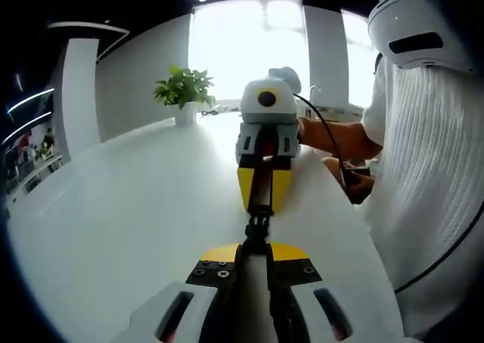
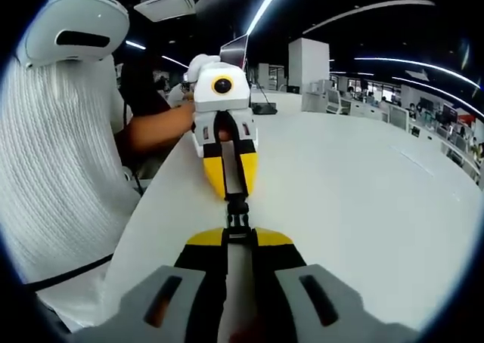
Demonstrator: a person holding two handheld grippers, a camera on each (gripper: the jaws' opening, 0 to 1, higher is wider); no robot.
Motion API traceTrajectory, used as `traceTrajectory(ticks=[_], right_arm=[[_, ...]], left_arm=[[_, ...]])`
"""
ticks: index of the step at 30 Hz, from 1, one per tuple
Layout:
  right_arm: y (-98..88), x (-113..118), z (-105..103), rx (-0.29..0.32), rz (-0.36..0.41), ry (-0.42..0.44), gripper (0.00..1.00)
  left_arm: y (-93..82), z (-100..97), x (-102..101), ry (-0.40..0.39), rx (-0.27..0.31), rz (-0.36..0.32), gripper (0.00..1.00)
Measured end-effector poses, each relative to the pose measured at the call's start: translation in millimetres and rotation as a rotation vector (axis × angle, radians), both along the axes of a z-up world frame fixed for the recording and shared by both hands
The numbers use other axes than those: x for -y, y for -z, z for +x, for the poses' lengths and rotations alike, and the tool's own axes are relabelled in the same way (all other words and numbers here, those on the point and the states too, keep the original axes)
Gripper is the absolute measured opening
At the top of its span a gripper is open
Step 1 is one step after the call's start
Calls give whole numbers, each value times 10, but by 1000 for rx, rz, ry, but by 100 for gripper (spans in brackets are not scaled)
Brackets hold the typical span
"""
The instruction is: Snap the two parts of the plastic buckle together until the buckle closes and remains connected.
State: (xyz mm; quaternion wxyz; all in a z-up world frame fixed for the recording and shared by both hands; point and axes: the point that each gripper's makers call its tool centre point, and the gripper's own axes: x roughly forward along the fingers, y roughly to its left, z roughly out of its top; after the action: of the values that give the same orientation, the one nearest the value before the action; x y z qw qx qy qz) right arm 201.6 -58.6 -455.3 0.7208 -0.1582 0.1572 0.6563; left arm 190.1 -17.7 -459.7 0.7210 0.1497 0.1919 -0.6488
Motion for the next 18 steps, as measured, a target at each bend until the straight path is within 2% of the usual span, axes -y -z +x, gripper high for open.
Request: traceTrajectory(ticks=[12, 18], right_arm=[[0, -16, 2, 4, -6, -1, 12], [1, -17, 13, 1, 21, -5, 12]], left_arm=[[3, 9, -6, 11, -6, -6, 12], [4, 15, -11, 10, -2, -2, 12]])
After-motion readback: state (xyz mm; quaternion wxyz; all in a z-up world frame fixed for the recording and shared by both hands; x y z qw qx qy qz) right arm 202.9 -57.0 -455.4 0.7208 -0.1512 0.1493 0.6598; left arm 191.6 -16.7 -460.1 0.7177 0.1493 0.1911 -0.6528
